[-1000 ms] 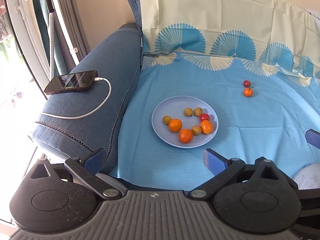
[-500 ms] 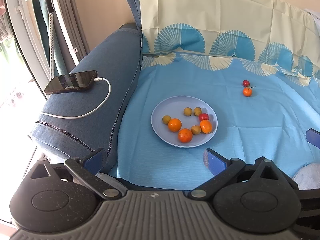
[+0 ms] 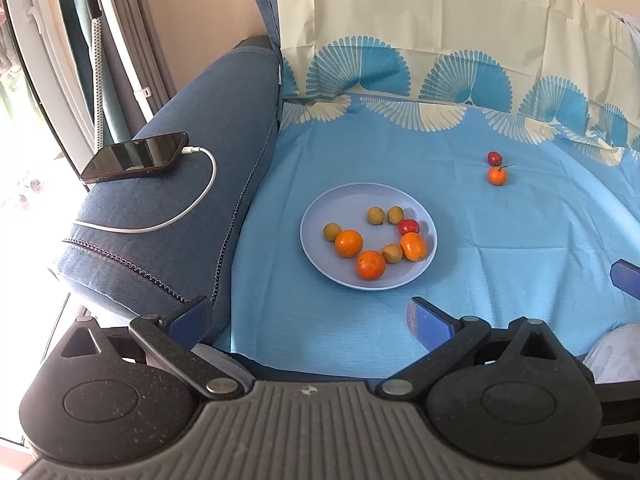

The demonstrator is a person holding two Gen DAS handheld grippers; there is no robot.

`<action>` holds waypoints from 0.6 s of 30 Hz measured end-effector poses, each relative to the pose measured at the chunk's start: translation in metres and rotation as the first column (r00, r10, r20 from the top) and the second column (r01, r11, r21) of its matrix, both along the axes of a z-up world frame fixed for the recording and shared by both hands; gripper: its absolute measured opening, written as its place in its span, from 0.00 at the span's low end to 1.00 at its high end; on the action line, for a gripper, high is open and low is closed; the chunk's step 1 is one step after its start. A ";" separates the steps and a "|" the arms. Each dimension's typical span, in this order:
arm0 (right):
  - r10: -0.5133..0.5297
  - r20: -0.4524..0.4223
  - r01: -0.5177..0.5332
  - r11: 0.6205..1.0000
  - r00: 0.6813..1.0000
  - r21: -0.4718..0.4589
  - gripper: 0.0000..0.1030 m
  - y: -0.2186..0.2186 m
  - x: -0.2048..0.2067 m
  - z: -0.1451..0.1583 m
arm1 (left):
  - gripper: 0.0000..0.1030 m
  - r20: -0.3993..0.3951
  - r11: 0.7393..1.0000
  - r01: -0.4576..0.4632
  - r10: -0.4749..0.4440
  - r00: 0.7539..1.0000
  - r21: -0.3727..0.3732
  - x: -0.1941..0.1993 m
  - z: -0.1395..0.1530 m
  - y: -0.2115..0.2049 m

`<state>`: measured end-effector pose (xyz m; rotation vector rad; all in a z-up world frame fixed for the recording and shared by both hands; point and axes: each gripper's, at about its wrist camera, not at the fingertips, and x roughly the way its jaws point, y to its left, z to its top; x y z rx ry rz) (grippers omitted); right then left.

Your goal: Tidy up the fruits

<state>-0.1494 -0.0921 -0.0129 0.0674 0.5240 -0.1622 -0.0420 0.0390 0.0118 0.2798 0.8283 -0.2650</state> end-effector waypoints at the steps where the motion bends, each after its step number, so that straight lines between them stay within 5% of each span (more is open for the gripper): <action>1: -0.001 -0.002 0.001 1.000 1.000 0.001 0.99 -0.001 0.001 0.000 | 1.00 -0.002 1.000 0.001 -0.001 1.000 0.000 0.001 0.000 0.000; 9: -0.065 -0.035 0.065 0.998 0.997 0.005 0.99 -0.030 0.021 -0.011 | 1.00 -0.034 0.999 -0.025 0.025 0.999 -0.021 0.030 0.001 -0.008; 18: -0.278 -0.038 0.279 0.960 0.960 0.033 0.99 -0.155 0.117 -0.065 | 1.00 -0.095 0.999 -0.043 0.044 0.994 0.015 0.090 -0.007 -0.045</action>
